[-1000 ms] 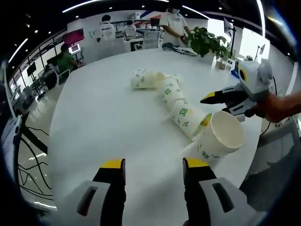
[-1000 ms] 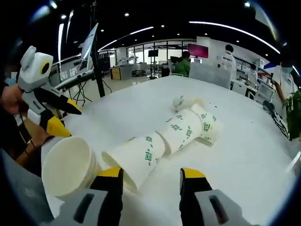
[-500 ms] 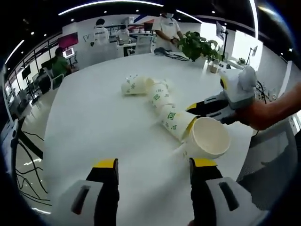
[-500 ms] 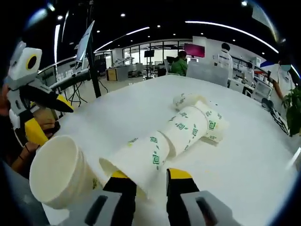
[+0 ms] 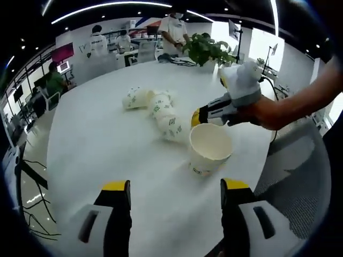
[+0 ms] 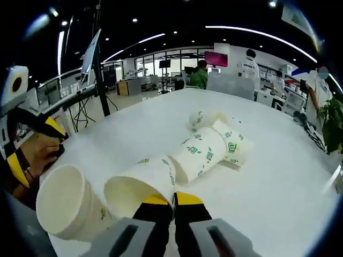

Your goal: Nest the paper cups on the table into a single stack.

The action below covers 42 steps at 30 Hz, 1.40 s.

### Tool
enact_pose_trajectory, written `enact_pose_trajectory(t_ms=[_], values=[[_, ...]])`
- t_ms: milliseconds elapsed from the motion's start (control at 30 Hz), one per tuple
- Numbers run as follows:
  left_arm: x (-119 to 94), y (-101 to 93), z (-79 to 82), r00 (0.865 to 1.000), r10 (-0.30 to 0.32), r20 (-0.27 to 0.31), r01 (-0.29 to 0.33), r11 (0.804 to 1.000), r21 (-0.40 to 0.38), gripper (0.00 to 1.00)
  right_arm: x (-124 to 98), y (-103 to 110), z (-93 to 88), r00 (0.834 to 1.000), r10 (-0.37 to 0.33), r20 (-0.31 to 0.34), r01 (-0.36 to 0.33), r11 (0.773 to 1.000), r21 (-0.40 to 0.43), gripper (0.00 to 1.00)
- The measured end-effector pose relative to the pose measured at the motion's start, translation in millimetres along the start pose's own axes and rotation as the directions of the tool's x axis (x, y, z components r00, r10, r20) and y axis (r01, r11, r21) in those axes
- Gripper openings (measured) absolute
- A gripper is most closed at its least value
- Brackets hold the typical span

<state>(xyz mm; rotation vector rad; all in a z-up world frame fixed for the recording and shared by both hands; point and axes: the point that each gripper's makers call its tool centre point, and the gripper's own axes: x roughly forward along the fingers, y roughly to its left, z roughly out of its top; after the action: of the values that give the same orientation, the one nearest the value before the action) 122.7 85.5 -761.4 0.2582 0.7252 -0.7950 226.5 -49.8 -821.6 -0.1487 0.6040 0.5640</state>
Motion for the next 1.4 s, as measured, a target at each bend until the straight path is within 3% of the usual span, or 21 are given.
enact_pose_trajectory(t_ms=[367,567,633,900,1133,1233,1367,1400], values=[[-8.7,-7.1,9.7,0.999,-0.024,0.030,0.023,0.999,0.044,0.70,-23.3,-12.4,21.9,1.000,0.014,0.022,-0.014,1.000,0.007,0.00],[-11.8,-10.7,8.7,0.999,-0.031,0.027,0.029,0.999,0.043,0.70,-39.5,-1.1,37.7,0.997,0.071,0.018,-0.071,0.997,0.004,0.00],[-12.2,-10.5,7.5,0.999,-0.033,0.022,0.032,0.998,0.046,0.70,-39.6,0.7,37.0,0.997,0.080,0.015,-0.080,0.996,-0.026,0.00],[-14.1,-6.1,3.9,0.999,-0.035,0.024,0.034,0.999,0.039,0.70,-61.4,10.9,63.0,0.993,0.117,0.021,-0.113,0.981,-0.155,0.00],[-14.9,-7.5,4.9,0.999,-0.037,0.031,0.036,0.999,0.036,0.70,-73.0,9.7,77.7,0.988,0.151,0.006,-0.147,0.968,-0.203,0.00],[-14.6,-5.8,4.0,0.999,-0.040,0.030,0.039,0.999,0.037,0.70,-79.7,12.9,79.8,0.985,0.170,-0.029,-0.171,0.948,-0.268,0.00],[-15.4,-3.3,3.8,0.999,-0.039,0.030,0.038,0.998,0.044,0.71,-86.3,17.7,87.6,0.979,0.195,-0.052,-0.201,0.935,-0.291,0.00],[-15.7,-2.3,4.0,0.999,-0.039,0.032,0.038,0.998,0.043,0.71,-89.3,22.4,88.4,0.971,0.228,-0.075,-0.240,0.931,-0.274,0.00]])
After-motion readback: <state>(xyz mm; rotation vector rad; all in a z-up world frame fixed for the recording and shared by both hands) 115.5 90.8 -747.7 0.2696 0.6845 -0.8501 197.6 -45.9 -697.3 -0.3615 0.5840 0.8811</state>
